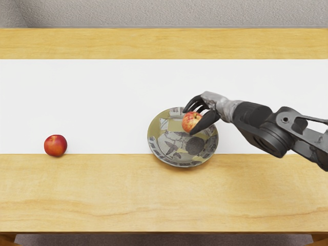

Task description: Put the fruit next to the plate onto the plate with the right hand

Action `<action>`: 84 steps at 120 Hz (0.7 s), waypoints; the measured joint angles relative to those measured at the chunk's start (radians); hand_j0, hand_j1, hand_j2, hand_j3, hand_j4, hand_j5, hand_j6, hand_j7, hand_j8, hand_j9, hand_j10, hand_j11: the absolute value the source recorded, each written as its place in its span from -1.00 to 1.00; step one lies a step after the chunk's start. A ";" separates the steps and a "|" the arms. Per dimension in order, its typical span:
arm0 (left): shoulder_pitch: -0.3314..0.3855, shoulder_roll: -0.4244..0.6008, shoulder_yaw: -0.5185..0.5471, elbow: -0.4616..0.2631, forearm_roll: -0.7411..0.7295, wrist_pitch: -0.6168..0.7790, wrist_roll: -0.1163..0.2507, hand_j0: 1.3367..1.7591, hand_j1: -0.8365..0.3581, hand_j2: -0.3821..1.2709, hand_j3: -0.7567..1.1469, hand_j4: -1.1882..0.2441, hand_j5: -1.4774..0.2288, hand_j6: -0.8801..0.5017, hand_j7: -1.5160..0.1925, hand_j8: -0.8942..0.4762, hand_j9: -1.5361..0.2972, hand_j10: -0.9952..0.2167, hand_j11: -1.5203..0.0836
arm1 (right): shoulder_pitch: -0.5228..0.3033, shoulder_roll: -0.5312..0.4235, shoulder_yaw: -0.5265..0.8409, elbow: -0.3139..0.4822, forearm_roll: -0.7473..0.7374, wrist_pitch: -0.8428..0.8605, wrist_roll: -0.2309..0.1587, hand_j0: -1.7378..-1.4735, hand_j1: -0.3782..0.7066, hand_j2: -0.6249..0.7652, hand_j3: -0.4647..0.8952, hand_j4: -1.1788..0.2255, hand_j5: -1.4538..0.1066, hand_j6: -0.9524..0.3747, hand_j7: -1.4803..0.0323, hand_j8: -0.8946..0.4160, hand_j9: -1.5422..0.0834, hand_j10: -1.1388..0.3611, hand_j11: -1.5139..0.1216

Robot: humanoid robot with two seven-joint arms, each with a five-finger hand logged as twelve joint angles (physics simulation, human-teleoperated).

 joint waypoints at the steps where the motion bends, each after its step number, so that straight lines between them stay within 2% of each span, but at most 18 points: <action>1: 0.000 0.000 0.000 0.000 0.000 0.000 0.000 0.52 0.98 -0.54 -0.21 0.66 0.73 0.27 0.77 0.31 0.68 0.64 0.90 | 0.000 0.003 -0.001 -0.001 0.000 0.000 0.000 -0.36 0.08 0.13 -0.32 -0.26 -0.35 -0.27 -0.23 -0.20 -0.26 -0.27 -0.30; 10: 0.000 0.000 0.000 0.000 0.000 0.000 0.000 0.52 0.98 -0.54 -0.21 0.66 0.73 0.27 0.77 0.31 0.68 0.64 0.90 | -0.002 0.020 -0.011 -0.009 -0.001 0.001 0.000 -0.37 0.08 0.15 -0.32 -0.24 -0.32 -0.29 -0.20 -0.23 -0.23 -0.28 -0.26; 21: 0.000 0.000 0.000 0.000 0.000 0.000 0.000 0.52 0.98 -0.54 -0.21 0.66 0.73 0.27 0.77 0.31 0.68 0.64 0.90 | -0.001 0.032 -0.004 -0.013 -0.004 -0.004 -0.001 -0.38 -0.24 0.06 -0.32 0.06 0.07 -0.07 0.18 -0.05 0.14 -0.04 0.10; 32: 0.000 0.000 0.000 0.000 0.000 0.000 0.000 0.52 0.98 -0.54 -0.21 0.66 0.73 0.27 0.77 0.31 0.68 0.64 0.90 | -0.001 0.013 0.026 -0.014 -0.006 0.004 -0.001 -0.38 -0.48 0.00 -0.32 0.27 0.34 0.10 0.44 0.09 0.40 0.15 0.36; 46: 0.000 0.000 0.000 0.000 0.000 0.000 0.000 0.52 0.98 -0.54 -0.21 0.66 0.73 0.27 0.77 0.31 0.68 0.64 0.90 | -0.022 -0.042 0.153 -0.011 -0.004 0.195 -0.001 -0.39 -0.65 -0.05 -0.32 0.43 0.55 0.23 0.65 0.19 0.60 0.29 0.55; 56: 0.000 0.000 0.000 0.000 0.000 0.000 0.000 0.52 0.98 -0.54 -0.21 0.66 0.73 0.27 0.77 0.31 0.68 0.64 0.90 | -0.096 -0.057 0.306 -0.009 0.010 0.393 -0.001 -0.39 -0.73 -0.07 -0.32 0.50 0.64 0.28 0.74 0.23 0.68 0.36 0.64; 69: 0.000 0.000 0.000 0.000 0.000 0.000 0.000 0.52 0.98 -0.54 -0.20 0.66 0.73 0.27 0.77 0.31 0.68 0.64 0.90 | -0.233 -0.062 0.503 -0.011 0.110 0.655 -0.001 -0.39 -0.80 -0.08 -0.32 0.56 0.71 0.33 0.81 0.27 0.75 0.41 0.71; 84: 0.000 0.000 0.001 0.000 0.000 0.000 0.000 0.52 0.98 -0.54 -0.20 0.66 0.73 0.27 0.77 0.31 0.68 0.64 0.90 | -0.388 -0.074 0.691 -0.035 0.297 0.792 -0.001 -0.40 -0.84 -0.10 -0.32 0.60 0.76 0.36 0.86 0.29 0.80 0.44 0.75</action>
